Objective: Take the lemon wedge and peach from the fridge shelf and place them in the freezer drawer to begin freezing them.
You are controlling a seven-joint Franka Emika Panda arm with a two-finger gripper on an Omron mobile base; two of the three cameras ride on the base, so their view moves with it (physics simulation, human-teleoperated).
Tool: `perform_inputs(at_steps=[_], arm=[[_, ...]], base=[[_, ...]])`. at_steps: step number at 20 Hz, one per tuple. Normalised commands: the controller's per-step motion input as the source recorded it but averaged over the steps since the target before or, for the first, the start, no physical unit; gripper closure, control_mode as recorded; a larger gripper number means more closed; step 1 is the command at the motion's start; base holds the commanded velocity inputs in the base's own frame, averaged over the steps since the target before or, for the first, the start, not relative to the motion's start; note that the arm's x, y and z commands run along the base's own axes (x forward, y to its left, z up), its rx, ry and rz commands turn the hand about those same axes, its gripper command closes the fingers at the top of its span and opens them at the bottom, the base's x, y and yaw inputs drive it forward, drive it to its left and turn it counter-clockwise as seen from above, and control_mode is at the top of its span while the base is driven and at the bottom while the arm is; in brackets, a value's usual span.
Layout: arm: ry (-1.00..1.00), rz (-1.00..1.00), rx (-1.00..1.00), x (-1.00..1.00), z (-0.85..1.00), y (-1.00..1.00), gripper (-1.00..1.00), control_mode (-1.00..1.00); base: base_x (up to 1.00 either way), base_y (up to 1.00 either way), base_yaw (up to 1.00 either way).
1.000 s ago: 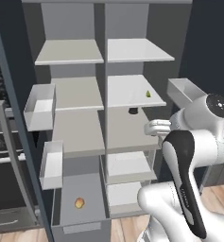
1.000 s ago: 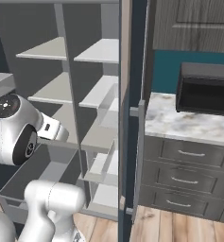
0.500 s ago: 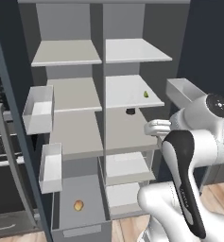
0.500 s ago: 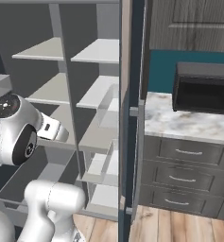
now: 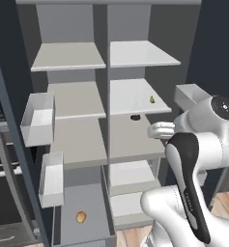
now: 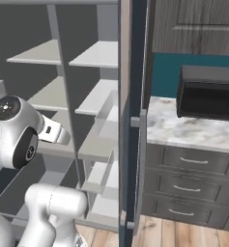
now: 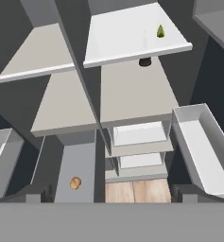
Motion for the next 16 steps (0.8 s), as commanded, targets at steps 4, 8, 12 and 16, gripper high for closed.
perform_inputs(at_steps=[4, 8, 12, 16], arm=[[0.00, 0.00, 0.00, 0.00, 0.00, 0.00, -1.00, 1.00], [0.00, 0.00, 0.00, 0.00, 0.00, 0.00, -1.00, 1.00], [0.00, 0.00, 0.00, 0.00, 0.00, 0.00, -1.00, 1.00], [0.00, 0.00, 0.00, 0.00, 0.00, 0.00, -1.00, 1.00]], base=[[0.40, -0.30, 0.00], [0.01, -0.69, -0.08], [0.65, -0.28, -0.12], [0.64, -0.14, -0.01]])
